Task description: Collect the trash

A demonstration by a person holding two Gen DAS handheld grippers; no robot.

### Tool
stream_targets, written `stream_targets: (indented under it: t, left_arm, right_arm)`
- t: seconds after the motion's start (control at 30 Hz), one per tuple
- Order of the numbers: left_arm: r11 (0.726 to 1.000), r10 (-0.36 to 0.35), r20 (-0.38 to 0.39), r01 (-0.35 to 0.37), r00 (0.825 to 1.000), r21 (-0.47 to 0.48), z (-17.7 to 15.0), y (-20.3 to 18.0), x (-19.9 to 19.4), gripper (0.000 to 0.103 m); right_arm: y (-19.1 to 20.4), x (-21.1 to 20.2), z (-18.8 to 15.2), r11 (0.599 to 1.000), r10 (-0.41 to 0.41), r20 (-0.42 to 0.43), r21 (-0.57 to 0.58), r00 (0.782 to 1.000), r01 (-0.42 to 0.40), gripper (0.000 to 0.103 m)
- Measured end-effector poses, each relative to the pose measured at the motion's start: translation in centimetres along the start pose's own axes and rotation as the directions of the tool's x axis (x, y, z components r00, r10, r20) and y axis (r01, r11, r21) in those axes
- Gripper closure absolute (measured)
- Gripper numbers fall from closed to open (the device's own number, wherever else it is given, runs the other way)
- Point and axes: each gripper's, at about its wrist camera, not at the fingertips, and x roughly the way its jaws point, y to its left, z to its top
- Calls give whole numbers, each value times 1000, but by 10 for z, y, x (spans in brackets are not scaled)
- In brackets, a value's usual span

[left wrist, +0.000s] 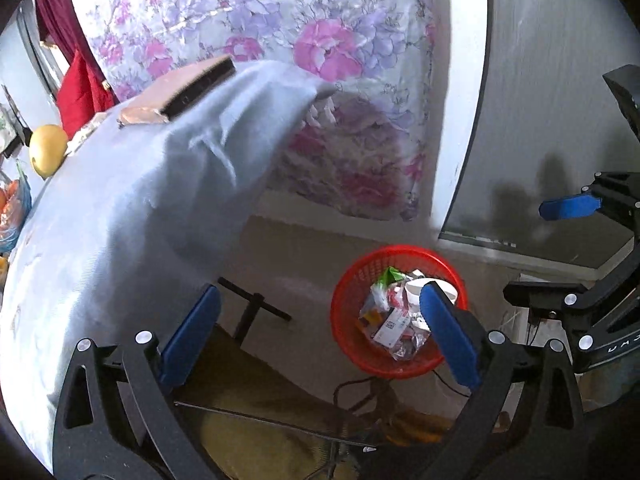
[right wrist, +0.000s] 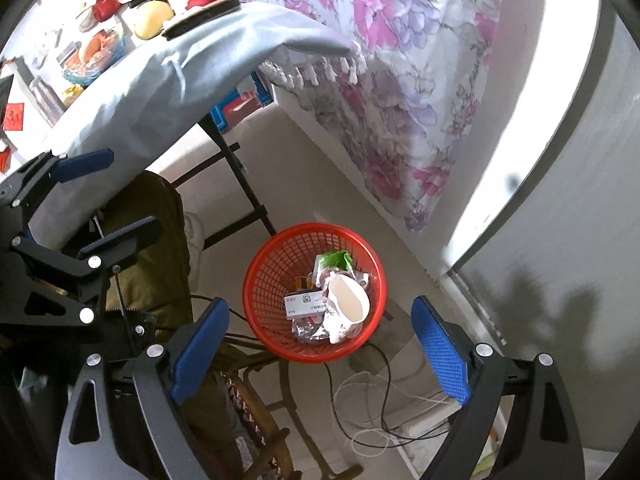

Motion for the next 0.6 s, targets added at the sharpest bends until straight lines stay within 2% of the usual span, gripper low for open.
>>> stream_targets:
  t: [0.37,0.6]
  left_arm:
    - [1000,-14,-44,14,999,6,3,-6,15,7]
    - [999,-54,-67,53,996,-13,3,-4,21,7]
  right_arm:
    - [-9,8,-4,998,34,-10,47,999,-34,12]
    - [-9,15,-7,997,48,-28,56,998,-46,11]
